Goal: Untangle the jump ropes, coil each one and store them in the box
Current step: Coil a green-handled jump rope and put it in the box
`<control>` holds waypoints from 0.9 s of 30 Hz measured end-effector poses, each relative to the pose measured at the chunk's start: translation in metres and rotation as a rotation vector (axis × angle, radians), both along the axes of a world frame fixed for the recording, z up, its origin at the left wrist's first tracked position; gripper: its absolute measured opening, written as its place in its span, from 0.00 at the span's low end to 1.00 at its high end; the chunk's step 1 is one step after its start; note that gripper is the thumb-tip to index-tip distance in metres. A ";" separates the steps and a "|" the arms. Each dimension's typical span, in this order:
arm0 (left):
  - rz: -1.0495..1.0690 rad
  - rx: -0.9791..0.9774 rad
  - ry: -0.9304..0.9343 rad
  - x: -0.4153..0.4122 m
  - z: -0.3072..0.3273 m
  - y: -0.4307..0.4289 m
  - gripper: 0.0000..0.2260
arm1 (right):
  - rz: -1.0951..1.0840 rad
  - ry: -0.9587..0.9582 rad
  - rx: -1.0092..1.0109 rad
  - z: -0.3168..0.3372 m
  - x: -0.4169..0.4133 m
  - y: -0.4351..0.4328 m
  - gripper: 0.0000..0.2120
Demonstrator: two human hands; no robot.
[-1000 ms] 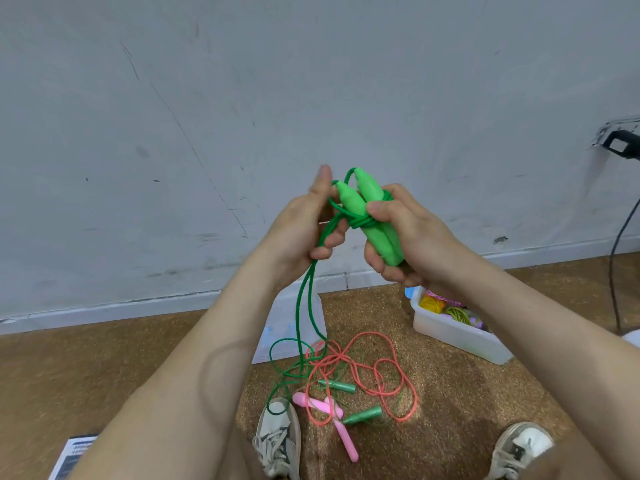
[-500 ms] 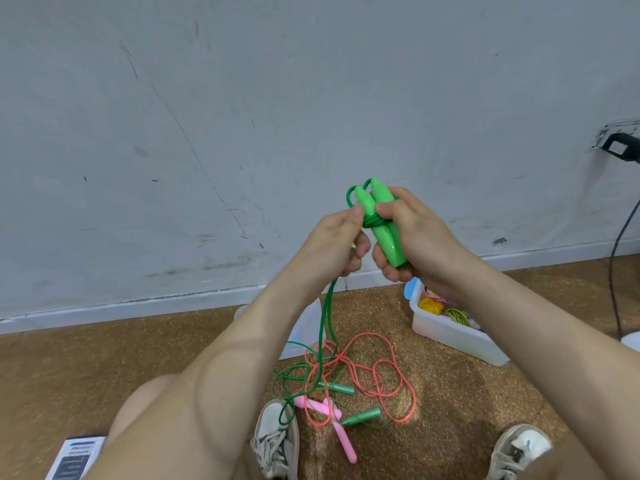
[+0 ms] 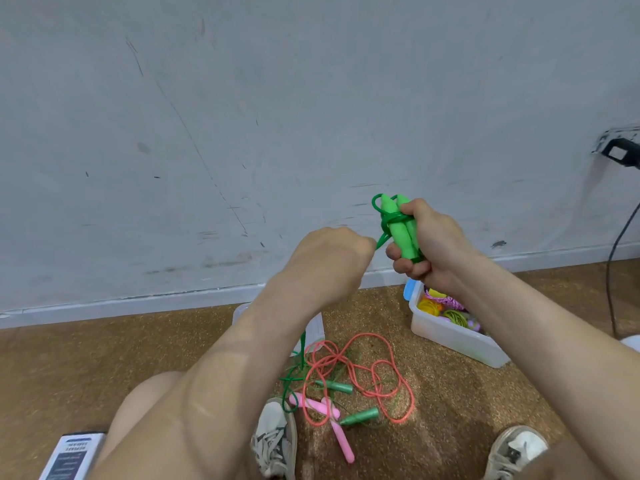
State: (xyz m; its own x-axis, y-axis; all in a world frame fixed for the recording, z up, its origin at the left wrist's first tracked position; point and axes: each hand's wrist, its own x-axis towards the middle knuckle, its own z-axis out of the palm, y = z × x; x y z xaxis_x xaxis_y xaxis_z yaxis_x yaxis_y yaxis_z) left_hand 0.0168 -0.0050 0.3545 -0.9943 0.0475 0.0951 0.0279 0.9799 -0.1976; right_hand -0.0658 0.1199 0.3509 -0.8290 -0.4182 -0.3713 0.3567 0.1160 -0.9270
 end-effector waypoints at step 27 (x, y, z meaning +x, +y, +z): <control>-0.028 1.161 -0.174 0.003 0.026 -0.015 0.11 | 0.940 0.247 0.409 0.022 0.023 0.021 0.44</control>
